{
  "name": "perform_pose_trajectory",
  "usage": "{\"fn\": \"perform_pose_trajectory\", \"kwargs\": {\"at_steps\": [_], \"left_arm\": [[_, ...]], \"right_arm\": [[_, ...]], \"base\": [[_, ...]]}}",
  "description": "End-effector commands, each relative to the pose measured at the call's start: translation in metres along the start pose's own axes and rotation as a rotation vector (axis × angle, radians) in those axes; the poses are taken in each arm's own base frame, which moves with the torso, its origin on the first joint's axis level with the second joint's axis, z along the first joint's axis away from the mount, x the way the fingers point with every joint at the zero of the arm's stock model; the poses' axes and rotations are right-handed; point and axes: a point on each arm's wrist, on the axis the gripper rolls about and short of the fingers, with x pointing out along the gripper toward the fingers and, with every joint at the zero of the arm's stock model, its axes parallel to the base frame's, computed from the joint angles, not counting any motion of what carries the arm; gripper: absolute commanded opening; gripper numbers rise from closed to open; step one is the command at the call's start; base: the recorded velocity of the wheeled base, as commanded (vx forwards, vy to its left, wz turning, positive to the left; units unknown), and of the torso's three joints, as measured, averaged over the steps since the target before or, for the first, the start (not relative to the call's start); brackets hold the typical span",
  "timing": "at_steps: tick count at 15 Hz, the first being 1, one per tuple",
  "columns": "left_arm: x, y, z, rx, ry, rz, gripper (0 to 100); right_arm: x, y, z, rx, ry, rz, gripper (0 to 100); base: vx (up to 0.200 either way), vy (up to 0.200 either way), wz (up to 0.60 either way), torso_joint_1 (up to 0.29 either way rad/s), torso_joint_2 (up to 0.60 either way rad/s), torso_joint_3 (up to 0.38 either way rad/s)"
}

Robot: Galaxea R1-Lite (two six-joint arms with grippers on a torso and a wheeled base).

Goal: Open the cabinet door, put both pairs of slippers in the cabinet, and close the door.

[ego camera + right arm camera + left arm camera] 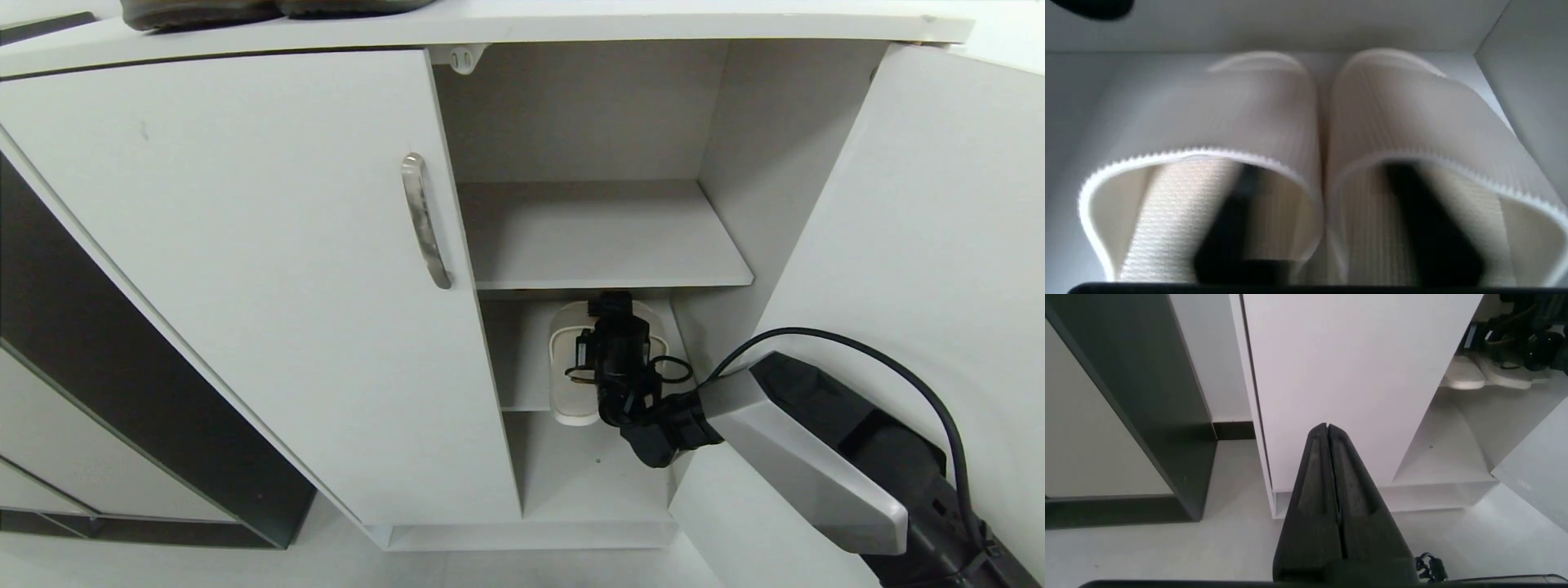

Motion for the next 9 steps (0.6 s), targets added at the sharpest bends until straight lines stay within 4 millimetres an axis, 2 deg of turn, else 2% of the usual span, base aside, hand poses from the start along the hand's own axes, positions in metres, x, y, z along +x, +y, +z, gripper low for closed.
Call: {"fn": "perform_pose_trajectory", "kwargs": {"at_steps": [1,5,9], "left_arm": [[0.0,0.0,0.0,-0.001,0.002,0.0,0],[0.0,0.0,0.0,-0.001,0.0,0.0,0],[0.0,0.0,0.0,-0.001,0.002,0.0,0]], "right_arm": [[-0.005,-0.003,-0.003,-0.025,0.011,-0.003,100],[-0.033,-0.011,0.015,-0.022,-0.014,0.018,100],[-0.098,-0.021,0.026,-0.024,-0.011,0.092,100]], "base": [[0.0,0.0,0.0,0.0,0.0,0.0],[0.0,0.0,0.0,0.0,0.0,0.0],[0.0,0.0,0.0,0.0,0.0,0.0]]}}
